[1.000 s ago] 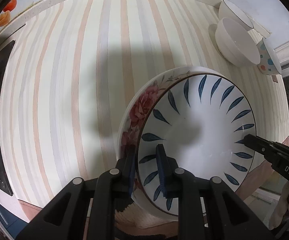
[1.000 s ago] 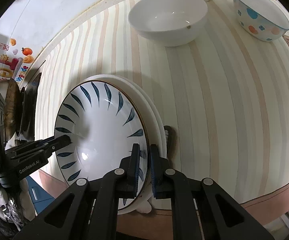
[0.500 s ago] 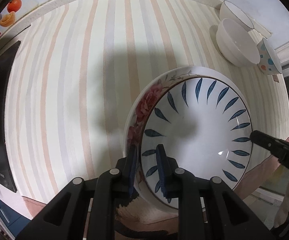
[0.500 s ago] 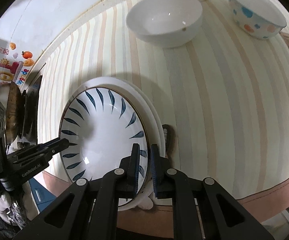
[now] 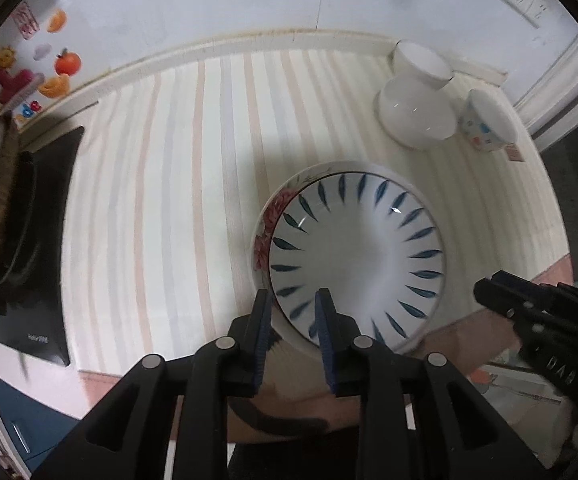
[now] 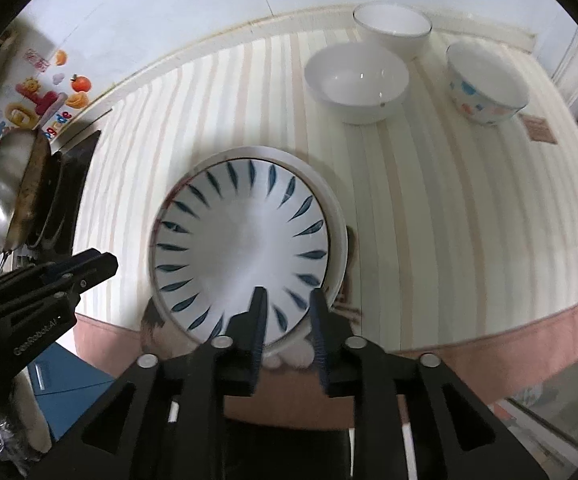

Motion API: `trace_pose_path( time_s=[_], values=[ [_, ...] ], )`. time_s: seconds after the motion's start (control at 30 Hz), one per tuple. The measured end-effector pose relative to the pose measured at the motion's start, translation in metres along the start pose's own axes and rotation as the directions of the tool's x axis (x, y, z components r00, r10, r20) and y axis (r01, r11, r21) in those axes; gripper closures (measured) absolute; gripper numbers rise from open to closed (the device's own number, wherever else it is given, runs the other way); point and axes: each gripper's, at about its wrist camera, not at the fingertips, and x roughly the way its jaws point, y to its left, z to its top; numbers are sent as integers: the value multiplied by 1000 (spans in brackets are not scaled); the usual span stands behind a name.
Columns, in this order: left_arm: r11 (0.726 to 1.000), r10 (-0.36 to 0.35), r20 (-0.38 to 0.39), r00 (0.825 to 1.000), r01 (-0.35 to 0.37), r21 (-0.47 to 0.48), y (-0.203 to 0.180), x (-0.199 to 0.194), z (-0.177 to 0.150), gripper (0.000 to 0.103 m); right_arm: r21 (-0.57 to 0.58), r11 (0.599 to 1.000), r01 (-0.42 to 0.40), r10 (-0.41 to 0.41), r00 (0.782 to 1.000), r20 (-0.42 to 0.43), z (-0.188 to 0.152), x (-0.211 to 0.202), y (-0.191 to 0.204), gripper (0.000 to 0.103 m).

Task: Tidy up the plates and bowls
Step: 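Lower the plate stack onto the counter and open both grippers, then move both grippers toward the plain white bowl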

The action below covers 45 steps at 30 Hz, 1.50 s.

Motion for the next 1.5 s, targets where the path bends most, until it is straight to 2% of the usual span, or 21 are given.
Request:
trace_pose_path(
  time_s=[0.13, 0.27, 0.33, 0.37, 0.4, 0.43, 0.47, 0.53, 0.67, 0.73, 0.93, 1.07, 1.2, 1.3, 1.43, 1.5],
  values=[
    [1000, -15, 68, 998, 15, 3, -4, -40, -13, 82, -11, 1000, 25, -25, 998, 60, -15, -40, 13, 63],
    [999, -24, 125, 992, 21, 29, -9, -73, -25, 76, -3, 999, 38, -37, 992, 119, -35, -81, 25, 56],
    [999, -29, 139, 990, 23, 44, -10, -85, -30, 71, -4, 999, 38, -37, 988, 147, -44, -102, 32, 45],
    [998, -36, 144, 989, 30, 47, -10, -89, -33, 63, -3, 999, 39, -38, 987, 156, -47, -108, 35, 41],
    [998, -44, 146, 988, 36, 52, -10, -94, -36, 58, 0, 999, 40, -40, 985, 166, -50, -116, 38, 33],
    [997, -48, 147, 988, 40, 59, -11, -97, -38, 43, 4, 999, 40, -40, 983, 181, -54, -125, 41, 26],
    [997, -49, 148, 988, 40, 65, -12, -99, -40, 29, 8, 999, 38, -39, 982, 187, -57, -130, 42, 25],
    [996, -53, 152, 987, 42, 77, -12, -106, -46, 22, 19, 999, 36, -39, 979, 200, -63, -142, 46, 19],
    [995, -76, 134, 988, 66, 74, -11, -112, -55, 21, 11, 998, 66, -67, 975, 214, -75, -156, 54, 16],
    [996, -66, 133, 989, 56, 76, -12, -113, -57, 21, 3, 998, 66, -65, 976, 210, -78, -158, 55, 15],
    [997, -56, 139, 989, 49, 55, -18, -111, -50, 19, 13, 1000, 23, -25, 977, 212, -78, -160, 45, 12],
    [999, -39, 162, 986, 34, 37, -28, -105, -30, 19, 34, 999, -26, 19, 978, 207, -59, -153, 19, 11],
    [1000, 3, 208, 978, -6, 16, -46, -94, 11, 19, 51, 998, -49, 37, 976, 215, -22, -146, -21, 10],
    [1000, 22, 219, 976, -18, -17, -61, -75, 53, 19, 59, 997, -48, 35, 977, 210, 19, -132, -59, 10],
    [998, 41, 175, 984, -31, -57, -81, -31, 111, 19, 88, 992, -91, 76, 984, 160, 77, -96, -109, 10],
    [997, 43, 127, 991, -34, -73, -89, -1, 141, 19, 96, 989, -112, 99, 987, 129, 108, -71, -133, 10]
  ],
)
